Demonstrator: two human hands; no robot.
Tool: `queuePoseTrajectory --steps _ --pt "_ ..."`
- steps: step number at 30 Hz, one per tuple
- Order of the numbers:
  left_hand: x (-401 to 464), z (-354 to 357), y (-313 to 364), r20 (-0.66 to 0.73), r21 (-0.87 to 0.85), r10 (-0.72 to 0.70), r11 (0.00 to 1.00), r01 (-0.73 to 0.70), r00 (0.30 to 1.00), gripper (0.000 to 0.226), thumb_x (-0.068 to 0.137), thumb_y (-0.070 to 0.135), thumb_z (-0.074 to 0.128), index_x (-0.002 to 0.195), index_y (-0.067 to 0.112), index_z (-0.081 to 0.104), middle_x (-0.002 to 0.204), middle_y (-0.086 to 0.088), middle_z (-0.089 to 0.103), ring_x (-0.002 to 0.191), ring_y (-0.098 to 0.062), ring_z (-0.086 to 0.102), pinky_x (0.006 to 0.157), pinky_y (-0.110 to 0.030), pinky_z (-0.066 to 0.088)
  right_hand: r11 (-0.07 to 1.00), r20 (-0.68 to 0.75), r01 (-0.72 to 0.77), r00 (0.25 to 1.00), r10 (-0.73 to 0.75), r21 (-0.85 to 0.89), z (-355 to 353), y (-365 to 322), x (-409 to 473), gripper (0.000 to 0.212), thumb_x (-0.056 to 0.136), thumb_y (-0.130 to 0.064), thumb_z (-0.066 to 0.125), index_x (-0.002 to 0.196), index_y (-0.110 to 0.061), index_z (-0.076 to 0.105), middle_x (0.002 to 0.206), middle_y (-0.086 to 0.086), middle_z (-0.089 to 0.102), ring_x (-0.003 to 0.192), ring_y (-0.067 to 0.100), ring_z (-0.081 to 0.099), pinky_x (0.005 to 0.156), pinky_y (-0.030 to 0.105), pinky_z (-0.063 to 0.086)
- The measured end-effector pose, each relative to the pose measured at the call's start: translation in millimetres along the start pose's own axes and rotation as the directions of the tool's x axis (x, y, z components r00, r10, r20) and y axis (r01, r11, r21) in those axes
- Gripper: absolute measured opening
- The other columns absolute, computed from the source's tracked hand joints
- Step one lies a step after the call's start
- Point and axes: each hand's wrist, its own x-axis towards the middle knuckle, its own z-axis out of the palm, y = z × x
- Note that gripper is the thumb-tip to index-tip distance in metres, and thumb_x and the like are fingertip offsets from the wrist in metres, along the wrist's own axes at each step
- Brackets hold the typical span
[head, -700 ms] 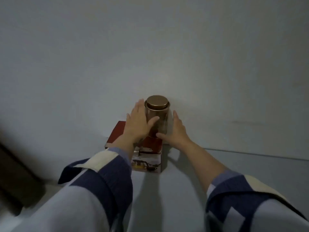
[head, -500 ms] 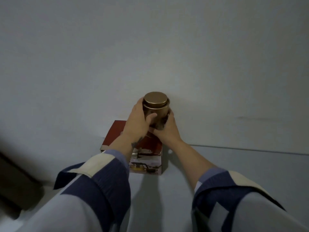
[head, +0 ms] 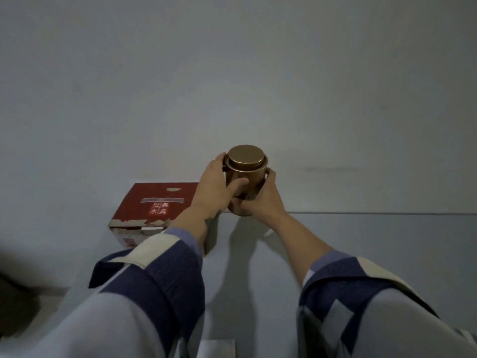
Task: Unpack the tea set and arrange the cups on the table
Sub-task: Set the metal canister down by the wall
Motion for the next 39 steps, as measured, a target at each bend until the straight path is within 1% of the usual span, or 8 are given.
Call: queuePoseTrajectory --steps 7,11,16,21,25,29,34,39 --pt "-14 124 74 0.030 -0.076 0.011 0.997 -0.009 0.999 0.067 0.075 0.030 0.077 0.133 0.016 0.045 0.130 -0.003 0.055 0.120 -0.017 0.051 0.100 -0.031 0.044 0.997 -0.032 -0.042 0.999 0.040 -0.067 -137 53 -19 0.101 0.063 -0.020 0.085 0.139 -0.017 0.020 0.136 0.004 0.046 0.122 0.021 0.050 0.094 0.030 0.045" --pt "-17 196 108 0.082 -0.156 0.006 0.988 0.007 0.997 0.064 0.074 0.028 0.078 0.129 0.016 0.048 0.128 -0.003 0.055 0.118 -0.017 0.052 0.099 -0.033 0.045 0.993 -0.047 -0.083 0.996 0.079 -0.088 -206 94 -22 0.098 0.065 -0.018 0.085 0.138 -0.015 0.020 0.133 0.003 0.048 0.110 0.015 0.048 0.085 0.026 0.041" --pt "-15 270 128 0.135 -0.170 -0.033 0.984 0.056 0.990 0.073 0.072 0.031 0.079 0.134 0.013 0.045 0.130 -0.005 0.053 0.120 -0.020 0.052 0.102 -0.041 0.046 0.989 -0.033 -0.136 0.990 0.134 -0.065 -264 141 -21 0.098 0.064 -0.017 0.086 0.137 -0.018 0.020 0.132 0.002 0.047 0.116 0.019 0.049 0.093 0.033 0.045" --pt "-14 318 131 0.152 -0.163 -0.074 0.982 0.099 0.986 0.083 0.072 0.029 0.080 0.141 0.013 0.037 0.136 -0.003 0.045 0.125 -0.017 0.048 0.105 -0.037 0.044 0.988 -0.048 -0.156 0.987 0.154 -0.024 -290 181 -16 0.096 0.065 -0.013 0.086 0.137 -0.015 0.022 0.121 -0.004 0.046 0.111 0.014 0.048 0.084 0.024 0.041" --pt "-12 343 127 0.154 -0.127 -0.065 0.988 0.085 0.986 0.081 0.072 0.029 0.080 0.140 0.014 0.039 0.134 -0.002 0.045 0.123 -0.016 0.049 0.102 -0.034 0.045 0.989 -0.054 -0.145 0.988 0.145 -0.001 -302 203 -9 0.095 0.066 -0.005 0.084 0.138 -0.013 0.023 0.122 -0.003 0.046 0.110 0.010 0.046 0.084 0.021 0.039" --pt "-11 361 128 0.164 -0.113 -0.039 0.992 0.058 0.986 0.075 0.077 0.026 0.076 0.141 0.013 0.038 0.136 -0.003 0.044 0.125 -0.016 0.048 0.103 -0.038 0.045 0.990 -0.100 -0.140 0.985 0.140 0.009 -307 222 -3 0.098 0.064 -0.002 0.085 0.140 -0.012 0.024 0.133 0.003 0.048 0.115 0.009 0.045 0.089 0.018 0.038" --pt "-6 373 133 0.154 -0.075 -0.013 0.997 0.025 0.988 0.065 0.081 0.027 0.072 0.138 0.014 0.042 0.133 -0.005 0.045 0.121 -0.019 0.050 0.098 -0.041 0.048 0.984 -0.089 -0.172 0.980 0.175 0.042 -313 236 6 0.104 0.061 -0.001 0.086 0.142 -0.012 0.023 0.138 0.005 0.047 0.127 0.019 0.046 0.104 0.035 0.043" --pt "-5 374 137 0.152 -0.028 -0.021 0.999 0.026 0.988 0.063 0.082 0.025 0.071 0.136 0.011 0.044 0.133 -0.007 0.046 0.121 -0.021 0.050 0.100 -0.033 0.044 0.978 -0.089 -0.204 0.974 0.207 0.034 -314 238 9 0.103 0.058 0.001 0.086 0.140 -0.012 0.025 0.136 0.005 0.048 0.127 0.022 0.046 0.106 0.041 0.042"
